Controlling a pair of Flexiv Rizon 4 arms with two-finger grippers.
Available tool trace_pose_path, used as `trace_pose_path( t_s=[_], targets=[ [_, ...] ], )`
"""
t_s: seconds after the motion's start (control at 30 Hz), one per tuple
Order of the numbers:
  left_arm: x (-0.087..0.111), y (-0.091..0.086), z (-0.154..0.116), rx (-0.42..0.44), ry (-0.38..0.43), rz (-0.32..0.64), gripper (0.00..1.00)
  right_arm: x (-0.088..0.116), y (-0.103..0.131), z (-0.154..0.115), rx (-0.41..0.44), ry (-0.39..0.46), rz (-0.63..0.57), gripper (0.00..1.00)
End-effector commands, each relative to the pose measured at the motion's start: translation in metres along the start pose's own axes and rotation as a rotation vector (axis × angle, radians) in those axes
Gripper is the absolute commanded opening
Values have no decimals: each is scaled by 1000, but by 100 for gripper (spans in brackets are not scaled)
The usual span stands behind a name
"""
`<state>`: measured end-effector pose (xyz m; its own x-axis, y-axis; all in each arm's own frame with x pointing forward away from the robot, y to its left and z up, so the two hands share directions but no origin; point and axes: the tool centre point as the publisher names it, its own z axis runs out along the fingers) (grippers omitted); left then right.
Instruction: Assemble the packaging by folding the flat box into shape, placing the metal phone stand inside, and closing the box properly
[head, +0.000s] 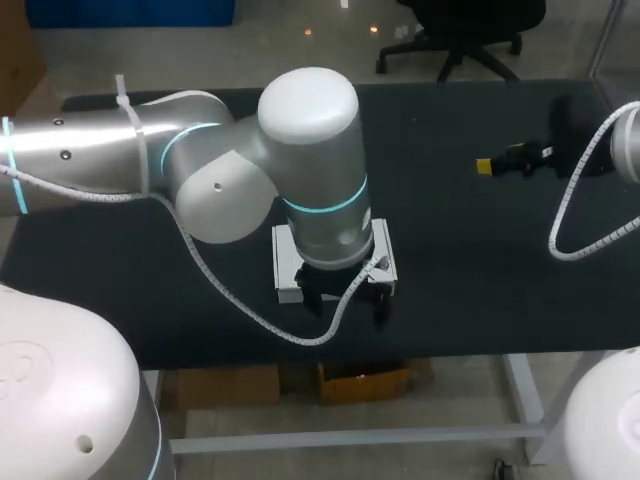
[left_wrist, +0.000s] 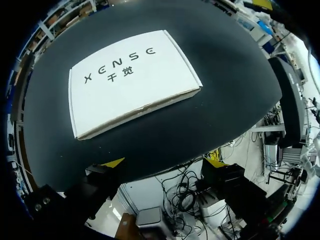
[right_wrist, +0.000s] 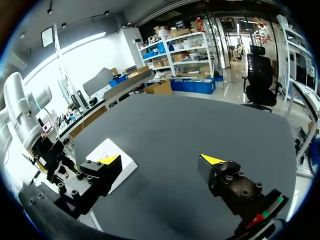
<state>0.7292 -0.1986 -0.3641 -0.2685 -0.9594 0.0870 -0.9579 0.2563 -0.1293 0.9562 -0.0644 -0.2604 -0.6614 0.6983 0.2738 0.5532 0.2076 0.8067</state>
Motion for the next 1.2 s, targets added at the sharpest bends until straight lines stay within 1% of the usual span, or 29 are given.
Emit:
trace_pose_path(
  t_s=[0.03, 0.1, 0.17, 0.2, 0.63, 0.7, 0.77, 0.9, 0.93, 1.07, 1.2],
  targets=[
    [7, 7, 7, 32, -49, -41, 100, -16, -3, 5, -12, 97, -5, 100],
    [8, 8, 10, 41, -66, -74, 100, -18, -4, 8, -5, 105, -10, 100],
    [8, 9, 11, 47, -104, -113, 100, -19, -3, 10, 7, 96, 1, 100],
    [8, 8, 12, 33, -135, -123, 100, -19, -3, 10, 7, 96, 1, 100],
    [8, 8, 12, 33, -135, -123, 100, -19, -3, 10, 7, 96, 1, 100],
    [8, 8, 12, 33, -135, -123, 100, -22, -3, 10, -25, 84, 5, 100],
    [4, 5, 15, 29, -120, -138, 100, -24, -2, 11, -35, 62, -3, 100],
    [-3, 0, 18, 25, -118, -166, 100, -27, 1, 15, -47, 49, -45, 100],
    [-4, -1, 19, 21, -121, -184, 100, -27, 1, 16, -58, 61, -48, 100],
    [-9, -6, 23, 10, -110, -200, 100, -27, 5, 22, -63, 74, -83, 100],
    [-14, -13, 27, 1, -99, -216, 100, -27, 9, 25, -83, 83, -88, 100]
  ],
)
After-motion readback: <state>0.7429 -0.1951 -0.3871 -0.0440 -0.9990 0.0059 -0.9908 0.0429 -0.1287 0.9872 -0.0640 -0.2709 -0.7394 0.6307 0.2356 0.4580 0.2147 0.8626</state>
